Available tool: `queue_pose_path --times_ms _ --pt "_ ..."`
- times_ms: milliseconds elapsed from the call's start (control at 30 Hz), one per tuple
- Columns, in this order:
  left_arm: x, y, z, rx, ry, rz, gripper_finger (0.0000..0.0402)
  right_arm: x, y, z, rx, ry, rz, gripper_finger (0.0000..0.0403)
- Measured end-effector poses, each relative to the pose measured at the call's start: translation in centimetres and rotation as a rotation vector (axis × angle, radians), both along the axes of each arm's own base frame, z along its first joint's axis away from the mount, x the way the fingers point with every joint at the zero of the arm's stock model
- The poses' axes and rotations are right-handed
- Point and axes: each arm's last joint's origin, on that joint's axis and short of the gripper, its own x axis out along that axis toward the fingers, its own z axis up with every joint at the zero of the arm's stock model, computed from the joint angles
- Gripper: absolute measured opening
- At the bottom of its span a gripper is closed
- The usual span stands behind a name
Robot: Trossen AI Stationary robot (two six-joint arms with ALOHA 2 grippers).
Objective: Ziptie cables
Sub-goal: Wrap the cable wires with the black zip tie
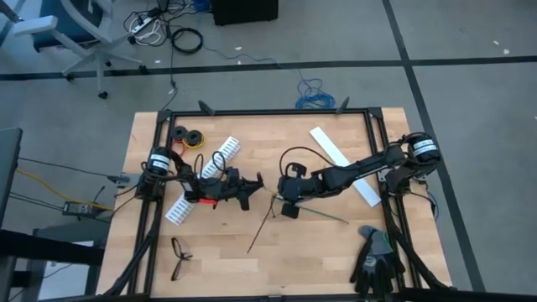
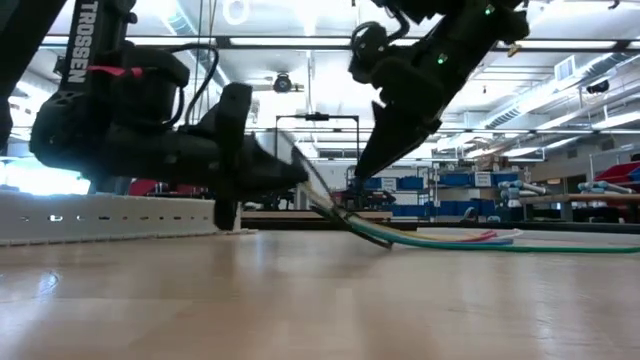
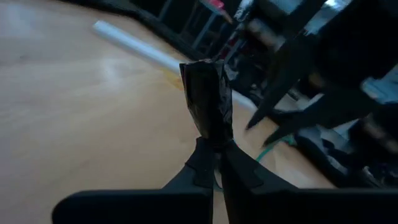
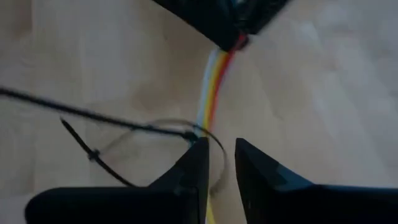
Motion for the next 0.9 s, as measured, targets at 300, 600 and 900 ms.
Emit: queue_pose_path --times_ms 300,600,900 --pt "-0.5 0.1 -0.4 -0.001 0.035 0.010 0.0013 -0.2 2.3 0.5 0.174 -0.012 0.216 0.0075" --pt "-0.5 0.5 -0.4 -0.011 0.028 0.023 0.0011 1.2 5.1 -2.4 0.091 -0.032 0.396 0.0075" --pt "-0.2 0.5 -0.3 -0.032 0.020 0.022 0.0011 3.0 4.0 -2.7 -0.002 -0.064 0.411 0.0075"
